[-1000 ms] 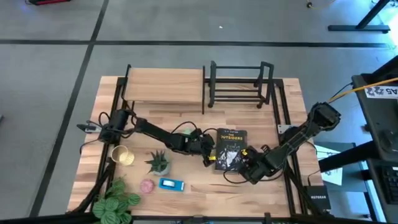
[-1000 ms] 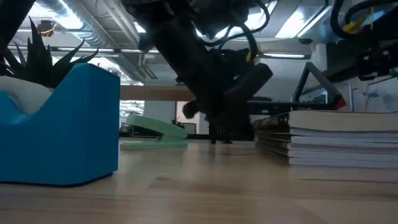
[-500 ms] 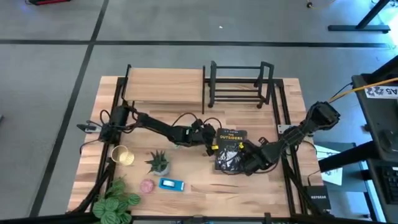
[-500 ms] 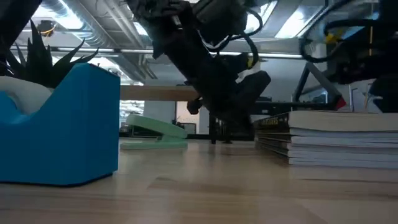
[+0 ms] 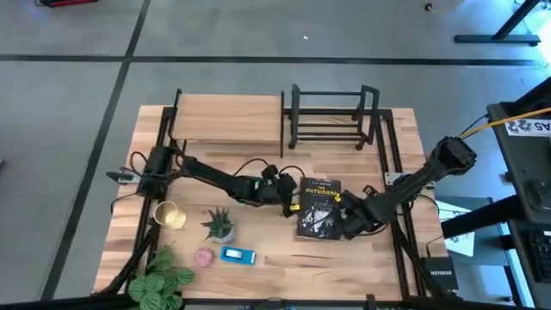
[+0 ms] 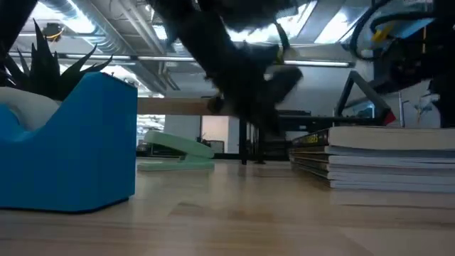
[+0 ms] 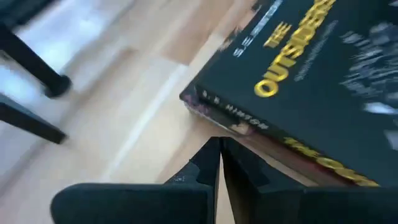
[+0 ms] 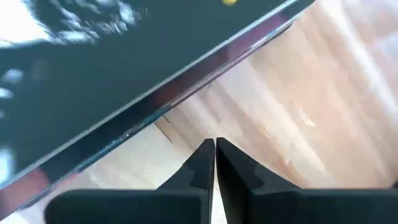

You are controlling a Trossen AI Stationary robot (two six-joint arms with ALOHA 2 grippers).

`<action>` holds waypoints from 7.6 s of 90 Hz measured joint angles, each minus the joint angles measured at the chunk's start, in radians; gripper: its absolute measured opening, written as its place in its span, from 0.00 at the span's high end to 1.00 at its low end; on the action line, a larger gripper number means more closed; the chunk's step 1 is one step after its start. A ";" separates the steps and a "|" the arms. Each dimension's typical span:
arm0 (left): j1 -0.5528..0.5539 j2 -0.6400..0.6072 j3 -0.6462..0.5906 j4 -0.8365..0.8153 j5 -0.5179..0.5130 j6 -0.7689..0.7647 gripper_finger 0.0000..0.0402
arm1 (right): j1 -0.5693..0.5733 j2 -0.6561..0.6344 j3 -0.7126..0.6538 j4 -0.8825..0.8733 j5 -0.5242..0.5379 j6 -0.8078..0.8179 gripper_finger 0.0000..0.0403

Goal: Stock shelves
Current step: Return to home position

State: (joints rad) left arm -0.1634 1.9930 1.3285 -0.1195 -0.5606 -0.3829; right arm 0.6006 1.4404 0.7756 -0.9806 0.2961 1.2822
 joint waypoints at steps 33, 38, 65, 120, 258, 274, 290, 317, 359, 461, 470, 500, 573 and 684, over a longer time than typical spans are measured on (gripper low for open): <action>-0.113 -0.377 0.000 -0.210 0.090 0.106 1.00 | 0.101 -0.342 0.014 0.042 0.152 -0.124 1.00; -0.116 -0.444 0.000 -0.221 0.153 0.119 1.00 | 0.100 -0.412 0.013 0.044 0.186 -0.168 1.00; -0.115 -0.916 -0.251 -0.230 0.185 0.121 1.00 | 0.036 -0.842 -0.099 0.198 0.244 -0.408 1.00; 0.002 -1.755 -0.886 -0.130 0.330 0.103 1.00 | -0.133 -1.438 -0.394 0.556 0.075 -0.843 1.00; 0.436 -1.799 -1.319 0.262 0.770 0.202 1.00 | -0.634 -1.436 -0.768 0.998 -0.255 -1.027 1.00; 0.436 -1.793 -1.319 0.157 0.712 0.197 1.00 | -0.634 -1.436 -0.768 0.996 -0.262 -1.026 1.00; 0.436 -1.786 -1.319 0.155 0.705 0.197 1.00 | -0.634 -1.436 -0.768 0.996 -0.262 -1.026 1.00; 0.253 -1.992 -1.320 0.170 0.655 0.196 1.00 | -0.634 -1.436 -0.768 0.995 -0.262 -1.026 1.00; 0.141 -1.989 -1.320 0.140 0.626 0.451 1.00 | -0.634 -1.436 -0.767 0.994 -0.263 -1.026 1.00; 0.183 -1.985 -1.320 0.128 0.557 0.435 1.00 | -0.634 -1.436 -0.767 0.993 -0.263 -1.026 1.00; 0.184 -1.985 -1.320 0.128 0.557 0.435 1.00 | -0.634 -1.436 -0.767 0.993 -0.263 -1.026 1.00; 0.184 -1.985 -1.320 0.128 0.557 0.435 1.00 | -0.634 -1.436 -0.767 0.993 -0.263 -1.026 1.00; 0.184 -1.985 -1.320 0.127 0.557 0.435 1.00 | -0.634 -1.436 -0.767 0.993 -0.263 -1.026 1.00; 0.184 -1.985 -1.320 0.127 0.557 0.435 1.00 | -0.634 -1.436 -0.767 0.993 -0.263 -1.026 1.00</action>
State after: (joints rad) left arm 0.0204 0.0078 0.0082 0.0078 -0.0040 0.0519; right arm -0.0334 0.0044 0.0082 0.0122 0.0334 0.2563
